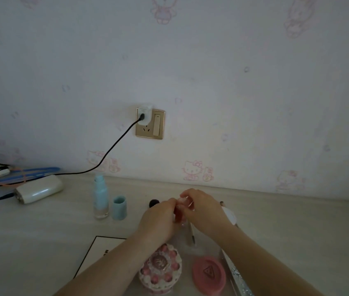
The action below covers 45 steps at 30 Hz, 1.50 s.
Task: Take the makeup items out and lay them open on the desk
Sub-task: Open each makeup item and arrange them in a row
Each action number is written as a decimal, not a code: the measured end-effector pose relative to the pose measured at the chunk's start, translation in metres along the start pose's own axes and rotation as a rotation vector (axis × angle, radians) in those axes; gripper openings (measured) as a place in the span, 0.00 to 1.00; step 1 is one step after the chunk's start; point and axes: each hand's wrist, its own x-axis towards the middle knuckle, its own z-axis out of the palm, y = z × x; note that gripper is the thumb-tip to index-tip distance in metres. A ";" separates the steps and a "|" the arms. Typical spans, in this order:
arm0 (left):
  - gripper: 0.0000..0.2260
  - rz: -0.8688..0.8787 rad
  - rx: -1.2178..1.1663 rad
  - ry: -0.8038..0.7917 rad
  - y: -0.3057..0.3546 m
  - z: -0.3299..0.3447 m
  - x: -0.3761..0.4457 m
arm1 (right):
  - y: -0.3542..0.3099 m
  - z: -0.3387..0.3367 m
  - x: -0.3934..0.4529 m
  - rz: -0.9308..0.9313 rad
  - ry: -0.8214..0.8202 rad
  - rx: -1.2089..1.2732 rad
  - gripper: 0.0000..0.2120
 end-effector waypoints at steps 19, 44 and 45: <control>0.15 0.290 -0.278 0.339 0.014 -0.067 -0.056 | -0.026 -0.082 -0.040 -0.179 -0.107 0.447 0.16; 0.11 0.323 -0.092 0.398 0.005 -0.101 -0.106 | -0.082 -0.081 -0.061 -0.049 -0.239 0.040 0.22; 0.11 0.321 -0.090 0.398 0.003 -0.100 -0.106 | -0.083 -0.081 -0.062 -0.068 -0.243 0.010 0.19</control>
